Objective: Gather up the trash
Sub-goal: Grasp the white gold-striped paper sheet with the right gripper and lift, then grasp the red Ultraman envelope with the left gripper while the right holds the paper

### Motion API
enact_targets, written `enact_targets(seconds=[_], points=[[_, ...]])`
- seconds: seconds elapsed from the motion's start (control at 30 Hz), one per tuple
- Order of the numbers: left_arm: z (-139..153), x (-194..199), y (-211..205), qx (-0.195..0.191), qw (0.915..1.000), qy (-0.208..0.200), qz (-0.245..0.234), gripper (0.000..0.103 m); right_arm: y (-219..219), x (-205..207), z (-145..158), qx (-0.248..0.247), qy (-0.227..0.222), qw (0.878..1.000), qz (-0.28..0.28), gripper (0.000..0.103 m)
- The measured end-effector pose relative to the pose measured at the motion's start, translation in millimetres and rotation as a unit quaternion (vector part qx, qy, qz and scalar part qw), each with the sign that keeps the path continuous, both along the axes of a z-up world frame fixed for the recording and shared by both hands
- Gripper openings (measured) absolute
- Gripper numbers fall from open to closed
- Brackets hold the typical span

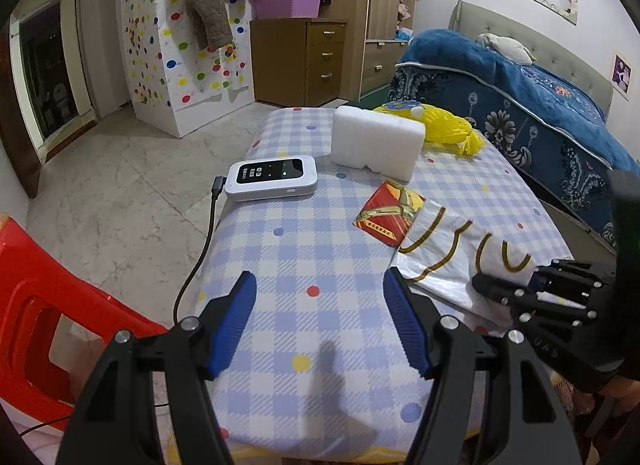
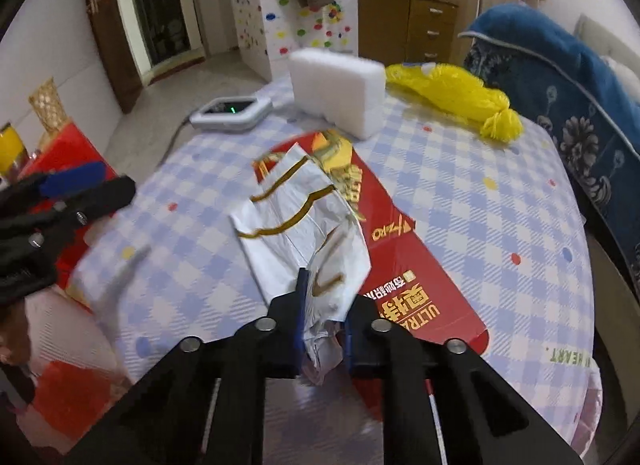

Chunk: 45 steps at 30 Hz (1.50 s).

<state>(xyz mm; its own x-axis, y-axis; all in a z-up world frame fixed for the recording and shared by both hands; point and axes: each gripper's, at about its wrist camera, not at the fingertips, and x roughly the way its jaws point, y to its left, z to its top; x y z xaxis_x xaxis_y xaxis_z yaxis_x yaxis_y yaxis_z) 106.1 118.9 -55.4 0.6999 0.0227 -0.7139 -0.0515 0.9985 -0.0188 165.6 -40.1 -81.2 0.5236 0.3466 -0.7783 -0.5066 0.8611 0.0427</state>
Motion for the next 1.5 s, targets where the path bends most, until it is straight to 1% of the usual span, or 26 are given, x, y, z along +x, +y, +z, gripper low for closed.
enact_targets(seconds=[0.1,0.17,0.23,0.3,0.33,0.4,0.5,0.6,0.67,0.73,0.77,0.83,0.9,1.07,1.2,1.27,1.33,1.4,1.5], points=[[5,-4,-2,0.004,1.0,-0.004,0.0,0.064,-13,-7,25,0.046,-0.011,0.999,-0.005,0.012],[9,-7,-3,0.007,0.9999,-0.007,0.001,0.064,-27,-14,45,0.068,-0.029,0.997,-0.021,0.012],[10,-8,-5,0.008,0.9999,-0.008,0.003,0.069,-45,-18,61,0.084,-0.047,0.994,-0.047,0.012],[10,-7,-8,0.008,0.9999,-0.007,0.004,0.076,-65,-21,71,0.086,-0.061,0.991,-0.087,0.012],[10,-7,-11,0.008,0.9999,-0.005,0.004,0.078,-75,-22,72,0.078,-0.064,0.989,-0.111,0.012],[8,-5,-16,0.01,0.9999,0.0,0.002,0.082,-89,-22,70,0.069,-0.06,0.986,-0.142,0.012],[4,-1,-26,0.01,0.9999,0.007,-0.007,0.083,-108,-22,64,0.07,-0.056,0.982,-0.168,0.012],[1,3,-36,0.014,0.9997,0.012,-0.017,0.083,-113,-19,53,0.034,-0.064,0.98,-0.184,0.012],[0,3,-41,0.016,0.9995,0.012,-0.022,0.083,-114,-11,40,0.007,-0.066,0.98,-0.189,0.012],[0,2,-45,0.017,0.9994,0.012,-0.026,0.083,-112,-3,23,-0.029,-0.06,0.979,-0.192,0.012],[0,2,-45,0.018,0.9994,0.012,-0.026,0.083,-110,-1,17,-0.035,-0.054,0.98,-0.189,0.012],[0,1,-45,0.018,0.9994,0.014,-0.025,0.083,-109,-3,3,-0.038,-0.035,0.983,-0.178,0.012],[-1,1,-43,0.018,0.9995,0.015,-0.023,0.083,-102,-9,-5,-0.033,-0.017,0.987,-0.157,0.012],[-1,-2,-39,0.011,0.9996,0.014,-0.02,0.083,-80,-31,-7,0.003,0.022,0.994,-0.103,0.012],[0,-5,-35,-0.003,0.9998,0.014,-0.016,0.086,-60,-51,-4,0.01,0.04,0.998,-0.057,0.012],[0,-6,-35,-0.007,0.9997,0.016,-0.015,0.086,-52,-62,-1,0.015,0.042,0.998,-0.036,0.012],[-2,-5,-36,-0.01,0.9997,0.02,-0.013,0.089,-52,-66,5,0.011,0.03,0.999,-0.039,0.012],[-6,-4,-39,-0.013,0.9995,0.027,-0.012,0.095,-63,-65,13,0.015,0.015,0.998,-0.064,0.012],[-17,1,-47,-0.015,0.9989,0.043,-0.013,0.096,-88,-60,23,0.028,0.0,0.993,-0.115,0.012]])
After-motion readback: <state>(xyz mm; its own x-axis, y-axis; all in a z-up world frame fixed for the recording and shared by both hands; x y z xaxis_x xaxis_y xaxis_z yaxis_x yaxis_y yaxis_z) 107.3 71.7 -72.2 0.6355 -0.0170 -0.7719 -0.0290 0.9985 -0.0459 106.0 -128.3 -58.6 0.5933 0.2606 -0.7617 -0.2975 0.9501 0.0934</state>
